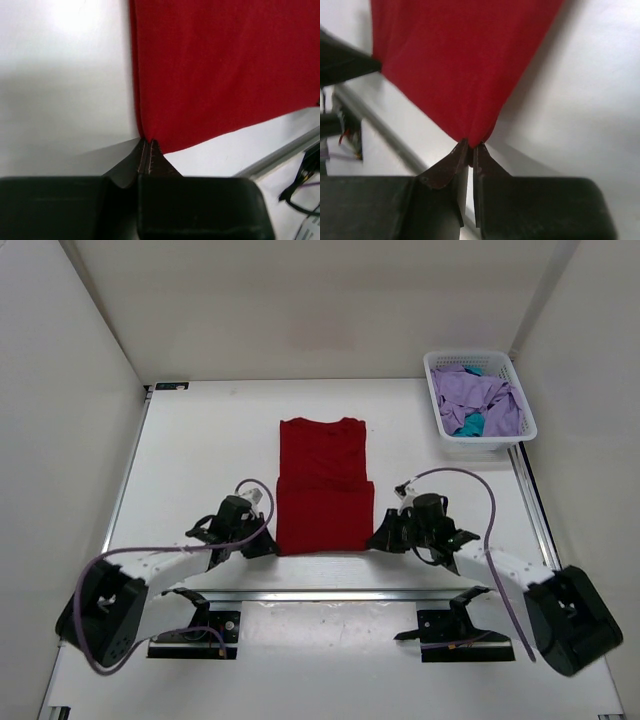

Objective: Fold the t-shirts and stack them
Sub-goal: Grab one side of the 2/3 rectangular tshirt with both arms, then fold the long partially folded tshirt into a neat square

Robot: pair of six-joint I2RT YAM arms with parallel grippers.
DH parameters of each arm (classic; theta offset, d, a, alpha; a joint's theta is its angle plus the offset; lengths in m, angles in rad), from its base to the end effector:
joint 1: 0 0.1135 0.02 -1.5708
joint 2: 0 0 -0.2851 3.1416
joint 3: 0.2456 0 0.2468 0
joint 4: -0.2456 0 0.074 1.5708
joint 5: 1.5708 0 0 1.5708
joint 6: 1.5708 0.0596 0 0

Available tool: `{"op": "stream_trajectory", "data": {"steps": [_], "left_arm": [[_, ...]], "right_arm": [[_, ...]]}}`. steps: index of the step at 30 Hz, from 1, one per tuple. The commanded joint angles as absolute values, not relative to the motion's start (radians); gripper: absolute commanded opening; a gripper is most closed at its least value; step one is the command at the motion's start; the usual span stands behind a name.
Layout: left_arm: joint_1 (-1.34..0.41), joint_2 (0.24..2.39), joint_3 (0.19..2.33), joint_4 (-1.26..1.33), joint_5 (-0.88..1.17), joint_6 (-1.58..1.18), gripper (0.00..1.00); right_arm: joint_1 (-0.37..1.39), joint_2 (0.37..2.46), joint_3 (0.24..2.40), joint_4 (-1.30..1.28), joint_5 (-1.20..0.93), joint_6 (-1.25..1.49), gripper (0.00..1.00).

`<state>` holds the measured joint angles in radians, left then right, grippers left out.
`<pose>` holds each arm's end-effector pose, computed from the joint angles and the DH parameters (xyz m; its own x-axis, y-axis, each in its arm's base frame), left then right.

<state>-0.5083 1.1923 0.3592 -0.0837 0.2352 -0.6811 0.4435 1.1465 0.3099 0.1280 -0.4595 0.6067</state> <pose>0.1683 -0.1096 0.1369 -0.9146 -0.1914 -0.3562 0.0274 0.8496 -0.5267 0.1732 0.1115 0.1529 -0.8756 0.1498 -0.4592 -0.2307 0.7056 0.6700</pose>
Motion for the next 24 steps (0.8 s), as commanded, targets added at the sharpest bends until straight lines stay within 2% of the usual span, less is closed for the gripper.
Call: {"op": "stream_trajectory", "data": {"steps": [1,4,6,8,10,12,16,24], "left_arm": [[-0.520,1.045,0.324,-0.294,0.242,-0.657,0.00],[-0.564,0.887,0.353,-0.449,0.264,-0.692,0.00],[-0.563,0.816,0.425,-0.549,0.285,-0.703,0.00],[-0.529,0.793,0.562,-0.569,0.302,-0.696,0.00],[-0.479,0.827,0.653,-0.546,0.324,-0.684,0.00],[-0.408,0.883,0.702,-0.436,0.354,-0.678,0.00],[-0.331,1.134,0.822,-0.260,0.368,-0.686,0.00],[-0.267,1.745,1.302,-0.204,0.269,-0.719,0.00]], "right_arm": [[0.558,0.993,0.264,0.014,-0.402,0.682,0.00],[0.696,0.846,0.282,-0.134,-0.309,0.751,0.00],[0.727,0.778,0.324,-0.208,-0.265,0.770,0.00],[0.695,0.767,0.447,-0.274,-0.265,0.730,0.00],[0.585,0.822,0.544,-0.294,-0.303,0.631,0.00],[0.484,0.899,0.629,-0.282,-0.379,0.563,0.00],[0.326,1.145,0.843,-0.242,-0.460,0.460,0.00],[0.158,1.638,1.237,-0.147,-0.574,0.491,0.00]]}}
